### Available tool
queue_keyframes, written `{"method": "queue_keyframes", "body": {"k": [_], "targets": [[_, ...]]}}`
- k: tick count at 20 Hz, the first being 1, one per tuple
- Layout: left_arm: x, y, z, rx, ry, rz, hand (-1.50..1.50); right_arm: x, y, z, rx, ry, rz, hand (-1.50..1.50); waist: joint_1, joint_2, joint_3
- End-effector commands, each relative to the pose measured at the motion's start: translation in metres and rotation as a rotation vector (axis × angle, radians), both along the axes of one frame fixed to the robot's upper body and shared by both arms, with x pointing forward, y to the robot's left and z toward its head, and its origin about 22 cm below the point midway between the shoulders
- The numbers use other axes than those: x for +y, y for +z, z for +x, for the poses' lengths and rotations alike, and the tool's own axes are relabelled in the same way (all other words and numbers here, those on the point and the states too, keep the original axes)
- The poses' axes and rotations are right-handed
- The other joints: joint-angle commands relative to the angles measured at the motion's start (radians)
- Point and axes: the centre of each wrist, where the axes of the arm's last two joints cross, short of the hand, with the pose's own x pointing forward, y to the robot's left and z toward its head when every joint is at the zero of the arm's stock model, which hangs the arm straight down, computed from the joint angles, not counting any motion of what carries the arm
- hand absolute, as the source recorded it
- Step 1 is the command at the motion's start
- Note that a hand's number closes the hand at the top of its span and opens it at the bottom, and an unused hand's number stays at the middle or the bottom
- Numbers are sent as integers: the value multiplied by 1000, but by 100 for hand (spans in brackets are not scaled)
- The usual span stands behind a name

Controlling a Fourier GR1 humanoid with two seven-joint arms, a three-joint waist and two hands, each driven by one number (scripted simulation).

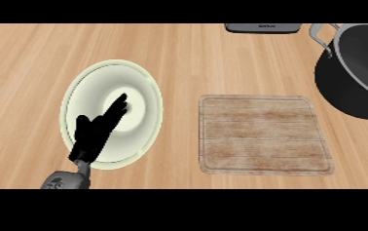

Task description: Pick the tomato from the cutting board and place it in the pot

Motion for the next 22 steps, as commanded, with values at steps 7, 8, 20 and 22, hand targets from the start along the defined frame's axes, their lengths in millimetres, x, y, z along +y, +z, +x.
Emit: {"method": "queue_keyframes", "body": {"k": [7,8,20,22], "targets": [[0,-7,5,5,-28,-6,0,64,-5,68,208,-61,-290,150,26,10,0],[-12,12,19,-1,-14,5,0,54,-9,62,251,-74,-368,150,24,11,1],[3,9,25,-12,-16,-16,0,89,-64,108,822,-167,-239,-150,29,15,2],[4,4,11,12,-23,-16,0,105,-60,124,824,-118,-256,-150,27,10,3]]}}
